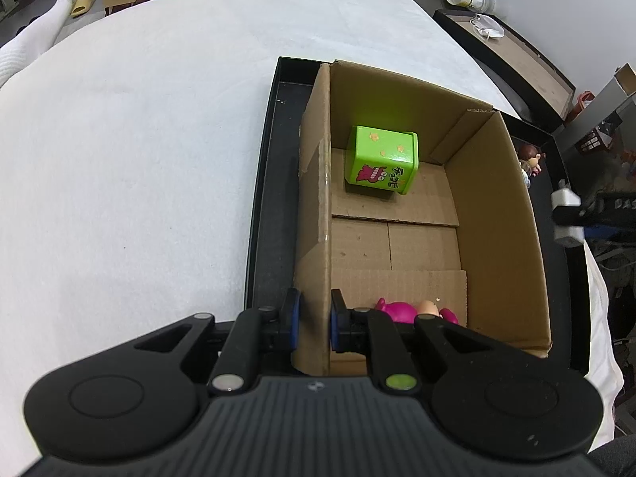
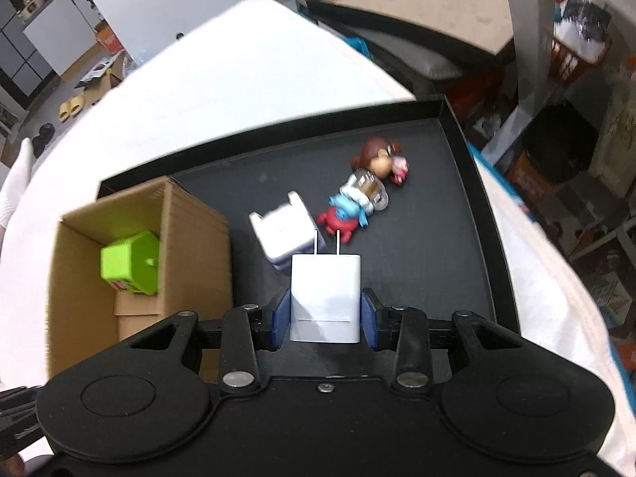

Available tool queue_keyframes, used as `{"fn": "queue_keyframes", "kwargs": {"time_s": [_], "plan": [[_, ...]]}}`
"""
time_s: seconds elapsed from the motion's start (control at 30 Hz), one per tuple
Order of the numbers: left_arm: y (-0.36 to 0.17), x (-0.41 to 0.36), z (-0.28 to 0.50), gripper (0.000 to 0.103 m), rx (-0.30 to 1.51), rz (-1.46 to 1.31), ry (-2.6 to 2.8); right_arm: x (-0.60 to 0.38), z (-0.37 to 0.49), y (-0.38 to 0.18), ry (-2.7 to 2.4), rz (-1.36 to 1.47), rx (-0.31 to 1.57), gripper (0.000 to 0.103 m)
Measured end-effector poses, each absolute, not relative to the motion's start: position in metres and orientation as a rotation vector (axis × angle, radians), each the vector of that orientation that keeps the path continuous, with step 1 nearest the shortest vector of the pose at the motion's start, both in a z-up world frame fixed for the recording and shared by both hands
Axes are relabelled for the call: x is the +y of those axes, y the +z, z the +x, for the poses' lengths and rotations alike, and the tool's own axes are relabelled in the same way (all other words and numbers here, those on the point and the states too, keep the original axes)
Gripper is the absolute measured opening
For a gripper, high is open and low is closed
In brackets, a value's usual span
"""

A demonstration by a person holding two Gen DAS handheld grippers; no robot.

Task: Organize rigid objects
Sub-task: 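Carry the white charger into the box and release with the right tool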

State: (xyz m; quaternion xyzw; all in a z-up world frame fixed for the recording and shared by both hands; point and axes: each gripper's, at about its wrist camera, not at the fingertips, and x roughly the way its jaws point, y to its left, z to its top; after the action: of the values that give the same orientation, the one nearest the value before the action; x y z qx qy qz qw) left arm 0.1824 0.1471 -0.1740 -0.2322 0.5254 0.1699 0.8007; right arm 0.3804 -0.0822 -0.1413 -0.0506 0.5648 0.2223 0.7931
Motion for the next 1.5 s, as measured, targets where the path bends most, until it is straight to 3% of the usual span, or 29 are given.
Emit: {"fn": "queue_keyframes", "kwargs": {"time_s": [0.57, 1.5], "plan": [[-0.174, 0.150, 0.180, 0.014, 1.118, -0.514, 0.348, -0.044, 0.359, -0.084, 0.548, -0.171, 1.112, 0.036], [-0.174, 0.157, 0.176, 0.015, 1.107, -0.554, 0.321, 0.033, 0.344, -0.094, 0.660, -0.254, 1.121, 0.037]]}}
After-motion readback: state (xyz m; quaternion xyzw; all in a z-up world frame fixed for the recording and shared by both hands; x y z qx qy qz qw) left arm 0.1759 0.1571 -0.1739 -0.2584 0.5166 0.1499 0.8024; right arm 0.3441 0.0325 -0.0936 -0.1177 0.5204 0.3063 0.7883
